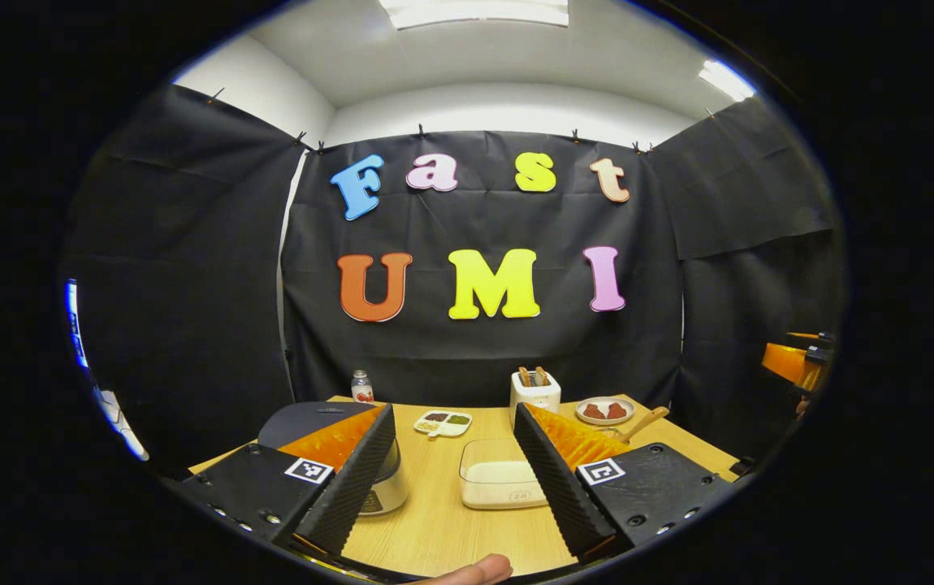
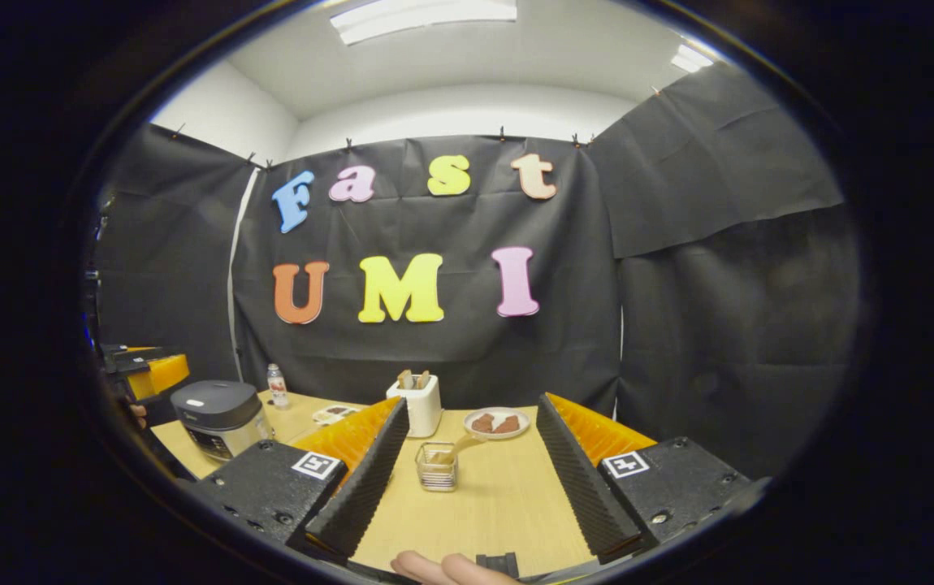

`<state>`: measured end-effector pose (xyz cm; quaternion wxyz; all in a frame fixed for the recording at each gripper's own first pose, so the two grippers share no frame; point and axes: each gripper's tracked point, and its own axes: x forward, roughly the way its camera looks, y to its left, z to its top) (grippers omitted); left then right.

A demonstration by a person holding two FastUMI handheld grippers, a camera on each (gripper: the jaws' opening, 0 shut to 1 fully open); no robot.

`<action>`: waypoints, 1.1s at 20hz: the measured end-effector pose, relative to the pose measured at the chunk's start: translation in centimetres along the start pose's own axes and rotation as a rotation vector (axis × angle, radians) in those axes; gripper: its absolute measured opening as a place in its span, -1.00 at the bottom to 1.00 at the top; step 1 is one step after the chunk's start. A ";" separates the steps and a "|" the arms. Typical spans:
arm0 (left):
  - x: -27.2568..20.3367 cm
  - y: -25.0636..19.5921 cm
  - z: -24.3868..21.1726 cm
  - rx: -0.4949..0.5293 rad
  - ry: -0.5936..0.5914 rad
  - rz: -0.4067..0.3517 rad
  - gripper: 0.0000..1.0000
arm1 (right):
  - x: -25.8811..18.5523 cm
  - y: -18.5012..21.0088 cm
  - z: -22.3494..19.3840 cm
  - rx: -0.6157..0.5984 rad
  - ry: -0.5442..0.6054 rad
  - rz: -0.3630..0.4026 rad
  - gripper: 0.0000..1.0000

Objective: Close the left gripper, press the button to open the rice cooker; take a wooden spoon from the chopstick holder with the right hand, scoop a spoonful of rice and pour it into the rice cooker, then put the wooden spoon back into the chopstick holder.

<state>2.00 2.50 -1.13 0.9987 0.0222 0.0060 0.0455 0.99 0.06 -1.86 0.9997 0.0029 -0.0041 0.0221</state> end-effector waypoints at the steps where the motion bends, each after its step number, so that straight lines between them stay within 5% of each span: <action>1: 0.4 0.5 -0.2 -0.002 0.001 0.015 0.88 | 0.2 0.0 -0.2 0.001 0.001 0.003 1.00; 3: 1.2 1.7 -0.1 -0.010 -0.002 0.031 0.88 | 0.8 0.2 -0.6 0.003 0.004 0.018 1.00; 4: 1.7 2.4 -0.2 -0.015 -0.001 0.039 0.70 | 1.1 0.2 -0.7 0.006 0.005 0.024 1.00; 5: 2.1 3.2 -0.1 -0.019 -0.004 0.051 0.88 | 1.3 0.1 -0.8 0.009 0.005 0.028 1.00; 10: 4.0 7.4 -1.7 -0.016 0.053 0.104 0.36 | 2.5 0.2 -1.4 0.014 0.007 0.045 1.00; 12: 4.7 8.5 -2.4 -0.036 0.079 0.113 0.35 | 3.0 0.1 -1.8 0.016 0.008 0.047 0.97; 13: 5.0 9.1 -2.4 -0.049 0.081 0.119 0.02 | 3.1 0.1 -2.1 0.019 0.011 0.047 0.97; 16: 6.1 10.4 -4.5 -0.057 0.128 0.132 -0.07 | 3.6 0.4 -3.0 0.015 0.025 0.058 1.00; 18: 6.8 11.7 -6.4 -0.081 0.192 0.154 -1.00 | 3.9 0.5 -3.4 0.014 0.034 0.063 1.00; 22: 8.6 13.8 -11.0 -0.102 0.369 0.197 -1.00 | 4.4 0.8 -4.2 0.018 0.050 0.081 1.00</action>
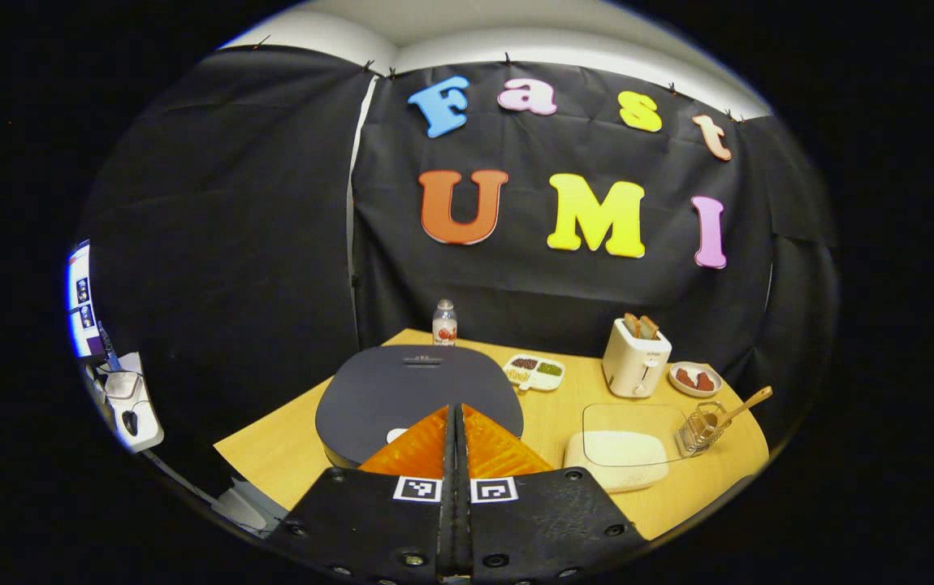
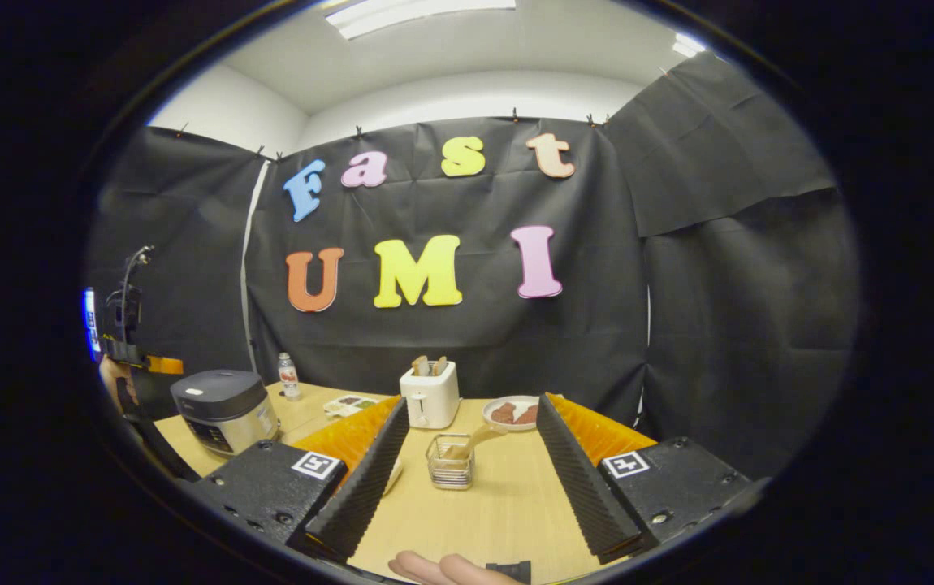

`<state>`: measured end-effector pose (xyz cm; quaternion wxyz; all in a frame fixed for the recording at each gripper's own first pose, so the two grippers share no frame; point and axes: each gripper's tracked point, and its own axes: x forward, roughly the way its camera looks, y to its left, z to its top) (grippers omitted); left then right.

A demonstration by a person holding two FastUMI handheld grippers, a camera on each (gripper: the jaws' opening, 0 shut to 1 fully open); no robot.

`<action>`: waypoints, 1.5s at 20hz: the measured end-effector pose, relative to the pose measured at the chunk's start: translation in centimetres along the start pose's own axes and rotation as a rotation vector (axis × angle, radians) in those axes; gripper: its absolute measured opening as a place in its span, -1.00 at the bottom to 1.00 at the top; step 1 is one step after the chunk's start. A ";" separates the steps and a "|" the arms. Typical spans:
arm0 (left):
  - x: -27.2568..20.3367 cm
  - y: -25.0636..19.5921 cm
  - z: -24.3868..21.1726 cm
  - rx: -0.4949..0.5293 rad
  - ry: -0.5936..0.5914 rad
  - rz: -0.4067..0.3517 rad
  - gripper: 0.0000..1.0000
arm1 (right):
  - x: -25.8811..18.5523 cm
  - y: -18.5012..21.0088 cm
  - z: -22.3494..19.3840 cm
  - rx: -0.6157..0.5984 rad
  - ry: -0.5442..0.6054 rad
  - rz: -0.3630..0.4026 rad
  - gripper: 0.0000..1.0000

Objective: Close the left gripper, press the button to open the rice cooker; take a wooden spoon from the chopstick holder with the right hand, scoop a spoonful of rice and pour it into the rice cooker, then put the wooden spoon back into the chopstick holder.

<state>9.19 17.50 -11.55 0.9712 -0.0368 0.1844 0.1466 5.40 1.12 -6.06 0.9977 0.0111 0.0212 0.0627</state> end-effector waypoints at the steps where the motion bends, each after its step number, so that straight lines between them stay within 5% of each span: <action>1: 0.6 0.8 -0.8 0.004 0.052 0.022 -1.00 | 0.1 -0.1 -0.3 0.002 0.005 0.002 0.97; 9: 3.0 2.1 -3.0 -0.007 0.191 0.084 -1.00 | 1.8 -0.1 -2.4 0.019 0.053 0.030 1.00; 20: 3.0 2.4 -4.0 0.027 0.214 0.072 -0.99 | 2.4 2.6 -3.9 -0.039 0.061 0.104 1.00; 26: 1.1 2.4 0.8 0.022 0.032 0.119 -1.00 | 0.1 3.5 -4.0 -0.061 0.058 0.114 1.00; 30: -3.4 0.6 6.0 -0.029 -0.120 0.071 -1.00 | -1.2 3.7 -4.1 -0.087 0.040 0.094 1.00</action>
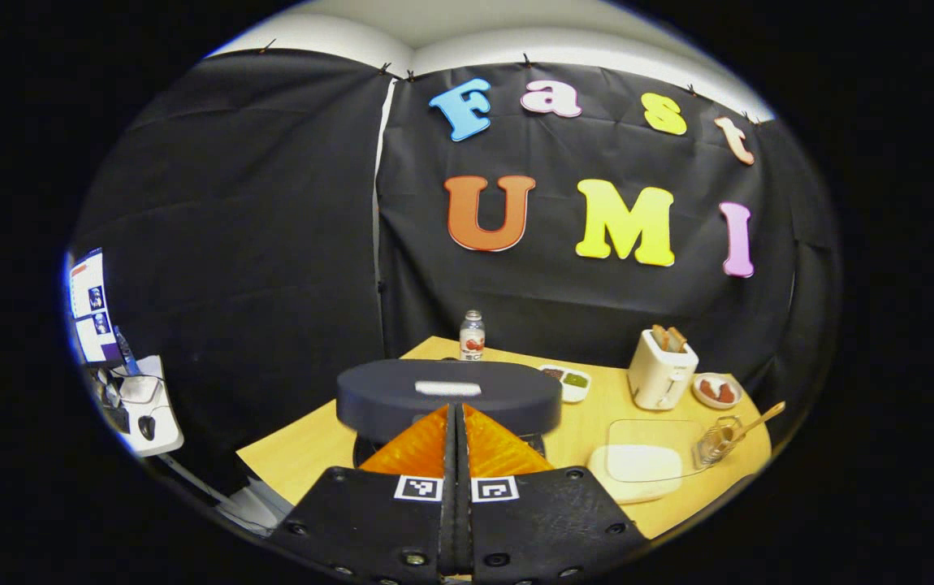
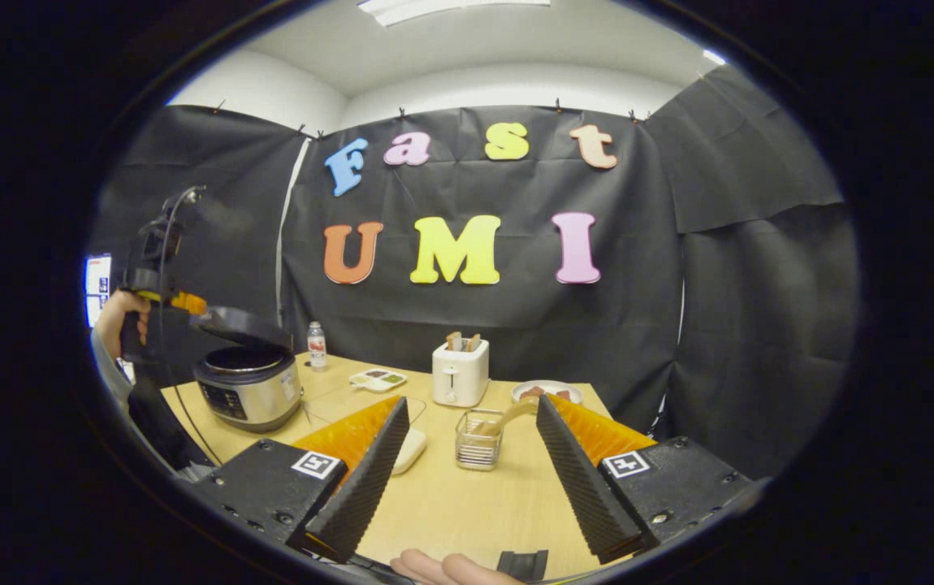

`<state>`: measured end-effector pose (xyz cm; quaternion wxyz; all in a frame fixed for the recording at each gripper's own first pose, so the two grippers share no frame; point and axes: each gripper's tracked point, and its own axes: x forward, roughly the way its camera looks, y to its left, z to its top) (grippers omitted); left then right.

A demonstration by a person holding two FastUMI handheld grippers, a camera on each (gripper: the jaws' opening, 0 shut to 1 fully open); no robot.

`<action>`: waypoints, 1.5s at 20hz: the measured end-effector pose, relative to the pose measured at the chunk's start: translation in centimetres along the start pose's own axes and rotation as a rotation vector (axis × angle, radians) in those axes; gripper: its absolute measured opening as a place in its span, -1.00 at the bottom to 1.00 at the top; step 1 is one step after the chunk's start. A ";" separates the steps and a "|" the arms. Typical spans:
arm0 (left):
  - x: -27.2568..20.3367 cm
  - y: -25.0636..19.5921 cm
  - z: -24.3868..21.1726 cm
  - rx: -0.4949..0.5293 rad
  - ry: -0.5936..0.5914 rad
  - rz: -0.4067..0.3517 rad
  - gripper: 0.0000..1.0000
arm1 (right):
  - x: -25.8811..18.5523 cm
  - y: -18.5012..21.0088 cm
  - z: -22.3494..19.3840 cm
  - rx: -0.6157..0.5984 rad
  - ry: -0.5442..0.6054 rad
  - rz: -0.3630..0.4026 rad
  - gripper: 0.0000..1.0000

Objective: Close the left gripper, press the button to open the rice cooker; take a wooden spoon from the chopstick holder with the right hand, scoop a spoonful of rice and pour it into the rice cooker, then put the wooden spoon back into the chopstick holder.

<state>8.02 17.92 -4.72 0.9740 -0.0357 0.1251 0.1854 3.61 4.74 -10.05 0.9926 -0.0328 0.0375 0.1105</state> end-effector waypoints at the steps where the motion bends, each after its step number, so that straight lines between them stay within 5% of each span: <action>1: -1.0 0.1 1.0 -0.001 -0.033 -0.008 -1.00 | -0.2 0.1 -0.1 0.002 -0.002 -0.005 1.00; 8: -7.7 -3.4 1.6 0.018 -0.122 -0.121 -0.99 | -0.8 -0.5 -0.6 0.065 -0.008 -0.058 1.00; 11: -9.4 -3.2 0.3 0.049 -0.130 -0.096 -0.99 | 0.2 -0.6 -1.9 0.091 0.005 -0.075 1.00; 14: -10.1 -3.2 -1.3 0.072 -0.133 -0.084 0.13 | 2.0 -0.4 -3.8 0.119 0.053 -0.080 1.00; 15: -10.3 -3.1 -1.7 0.086 -0.134 -0.080 0.05 | 2.6 -0.4 -4.2 0.127 0.056 -0.082 1.00; 18: -11.7 -3.8 -2.5 0.092 -0.157 -0.098 0.94 | 5.8 -1.2 -5.0 0.130 0.042 -0.108 0.97; 19: -12.2 -4.2 -2.8 0.088 -0.167 -0.110 0.80 | 7.1 -1.3 -5.6 0.121 0.043 -0.117 1.00; 20: -12.7 -4.6 -3.2 0.084 -0.170 -0.123 0.95 | 8.4 -1.5 -6.4 0.112 0.057 -0.125 0.94; 25: -15.3 -5.3 -3.7 0.066 -0.235 -0.157 0.95 | 14.3 -4.1 -10.0 0.171 0.133 -0.173 1.00; 27: -15.8 -5.5 -3.9 0.063 -0.245 -0.171 0.95 | 16.3 -3.5 -10.3 0.247 0.121 -0.119 0.84; 30: -16.4 -4.9 -3.3 0.069 -0.275 -0.183 0.95 | 19.2 -3.7 -11.1 0.311 0.126 -0.093 0.94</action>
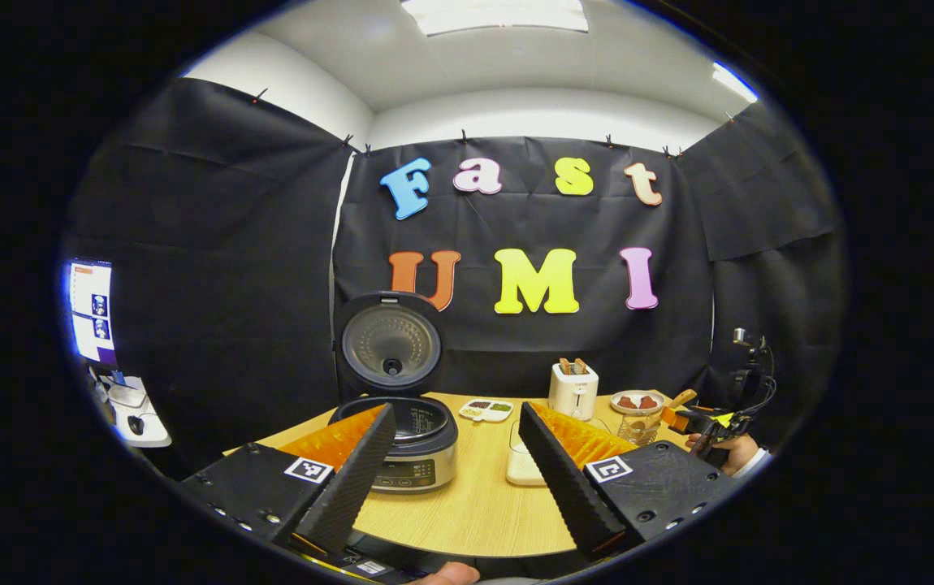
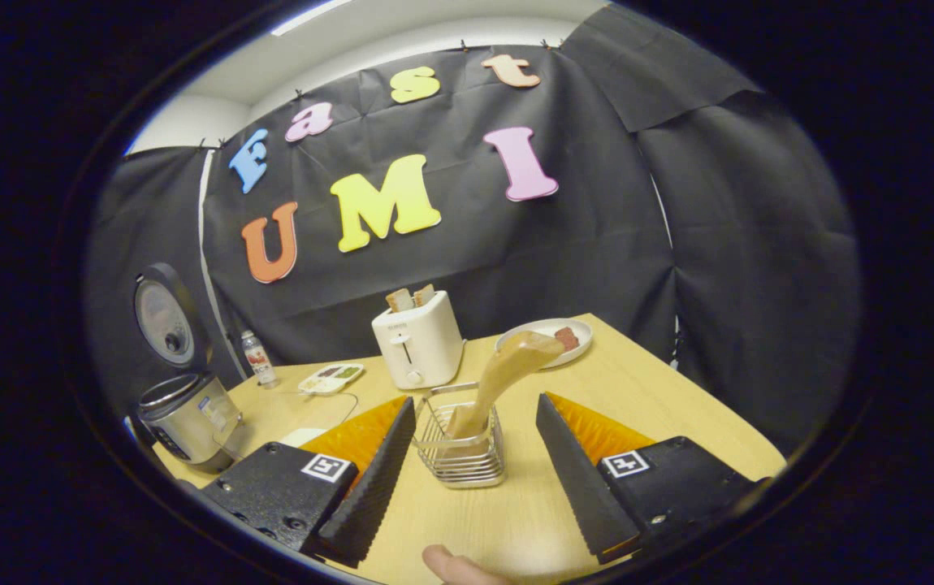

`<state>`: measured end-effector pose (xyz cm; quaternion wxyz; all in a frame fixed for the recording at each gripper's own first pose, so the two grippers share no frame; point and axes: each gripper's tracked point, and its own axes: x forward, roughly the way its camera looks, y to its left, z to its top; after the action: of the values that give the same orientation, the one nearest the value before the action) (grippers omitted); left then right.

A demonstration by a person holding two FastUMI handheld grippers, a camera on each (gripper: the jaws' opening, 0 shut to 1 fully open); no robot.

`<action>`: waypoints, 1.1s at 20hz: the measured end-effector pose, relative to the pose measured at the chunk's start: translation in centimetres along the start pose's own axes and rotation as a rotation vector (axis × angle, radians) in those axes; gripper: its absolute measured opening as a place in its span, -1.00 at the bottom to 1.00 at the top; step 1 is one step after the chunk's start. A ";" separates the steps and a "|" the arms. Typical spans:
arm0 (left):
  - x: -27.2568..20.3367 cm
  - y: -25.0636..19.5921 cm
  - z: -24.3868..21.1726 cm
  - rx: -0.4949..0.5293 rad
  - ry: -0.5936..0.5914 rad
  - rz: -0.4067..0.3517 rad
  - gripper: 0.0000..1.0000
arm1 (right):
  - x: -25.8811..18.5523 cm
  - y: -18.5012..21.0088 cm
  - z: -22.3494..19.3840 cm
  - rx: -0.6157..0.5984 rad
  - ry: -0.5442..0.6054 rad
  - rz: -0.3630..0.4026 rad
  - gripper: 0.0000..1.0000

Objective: Close the left gripper, press the button to open the rice cooker; take a wooden spoon from the chopstick holder with the right hand, scoop a spoonful of rice and pour it into the rice cooker, then put the wooden spoon back into the chopstick holder.

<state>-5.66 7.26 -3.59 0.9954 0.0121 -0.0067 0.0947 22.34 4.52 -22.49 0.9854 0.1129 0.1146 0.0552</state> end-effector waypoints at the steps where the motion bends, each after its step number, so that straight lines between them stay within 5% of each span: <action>1: -0.1 0.3 0.0 -0.001 -0.004 -0.002 0.95 | 0.8 0.3 0.1 -0.001 -0.003 0.010 0.94; 3: -0.1 0.6 -0.2 -0.005 -0.002 -0.007 0.95 | 2.5 0.2 -0.1 -0.042 0.004 -0.007 0.79; 4: -0.1 0.8 -0.4 -0.012 0.001 -0.009 0.95 | 3.3 0.1 -0.2 -0.070 0.016 -0.022 0.94; 7: 0.4 1.1 -1.4 -0.022 0.023 -0.012 0.94 | 5.0 0.2 0.7 -0.109 -0.010 -0.045 0.94; 9: 0.9 1.3 -2.1 -0.016 0.042 -0.009 0.94 | 6.0 0.3 0.8 -0.136 -0.007 -0.062 0.67; 11: 1.1 1.3 -2.5 -0.013 0.054 -0.003 0.94 | 6.9 -0.3 0.6 -0.144 0.015 -0.090 0.71; 14: 1.2 0.6 -3.1 -0.009 0.068 -0.022 0.94 | 7.4 0.0 0.7 -0.137 0.037 -0.077 0.31; 15: 1.4 0.4 -3.5 -0.002 0.068 -0.026 0.94 | 7.3 0.4 0.8 -0.134 0.036 -0.059 0.41; 20: 2.4 -0.4 -5.1 0.008 0.113 -0.051 0.94 | 8.0 -0.1 1.5 -0.155 0.026 -0.075 -0.43; 22: 2.6 -0.5 -5.3 0.005 0.121 -0.052 0.94 | 8.5 0.1 1.5 -0.139 0.048 -0.064 -0.43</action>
<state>-2.96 7.38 -8.89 0.9961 0.0088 0.0538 0.0693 30.89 5.45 -22.89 0.9891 0.0391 0.1378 0.0343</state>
